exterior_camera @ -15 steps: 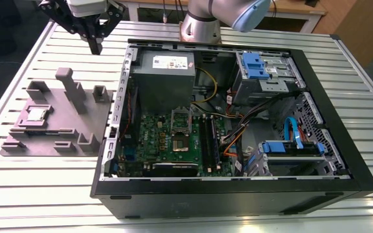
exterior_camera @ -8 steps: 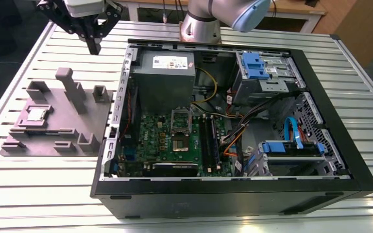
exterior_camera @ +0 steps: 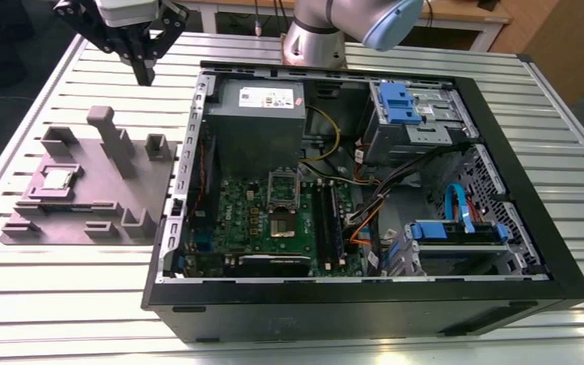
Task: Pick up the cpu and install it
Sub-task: 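Reach for the cpu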
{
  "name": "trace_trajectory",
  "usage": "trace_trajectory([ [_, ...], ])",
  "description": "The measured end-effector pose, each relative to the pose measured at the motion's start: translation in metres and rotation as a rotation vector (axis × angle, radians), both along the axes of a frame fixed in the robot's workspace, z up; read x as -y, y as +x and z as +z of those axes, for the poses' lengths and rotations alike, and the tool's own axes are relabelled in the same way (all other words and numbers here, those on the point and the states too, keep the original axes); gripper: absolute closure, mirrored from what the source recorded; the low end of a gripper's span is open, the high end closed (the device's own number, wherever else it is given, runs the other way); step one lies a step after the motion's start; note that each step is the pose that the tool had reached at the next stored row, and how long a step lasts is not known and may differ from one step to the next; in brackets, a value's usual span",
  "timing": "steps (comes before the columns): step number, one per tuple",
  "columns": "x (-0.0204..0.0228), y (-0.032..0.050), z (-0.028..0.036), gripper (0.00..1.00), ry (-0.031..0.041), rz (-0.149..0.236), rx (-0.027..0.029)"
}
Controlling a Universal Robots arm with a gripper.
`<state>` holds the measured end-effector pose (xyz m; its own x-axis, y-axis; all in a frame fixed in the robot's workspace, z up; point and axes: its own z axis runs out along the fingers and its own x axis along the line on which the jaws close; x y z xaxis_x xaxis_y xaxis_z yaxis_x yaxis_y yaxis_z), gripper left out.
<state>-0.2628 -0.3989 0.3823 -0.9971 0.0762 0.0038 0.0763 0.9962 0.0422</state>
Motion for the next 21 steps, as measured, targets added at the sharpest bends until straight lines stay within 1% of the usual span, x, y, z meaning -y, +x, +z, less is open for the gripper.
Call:
trace_trajectory([
  [16, -0.0007, -0.0101, -0.0010, 0.90, 0.0000, 0.000, -0.0001],
  [21, -0.0007, -0.0118, -0.0014, 0.90, 0.0000, 0.000, -0.0006],
])
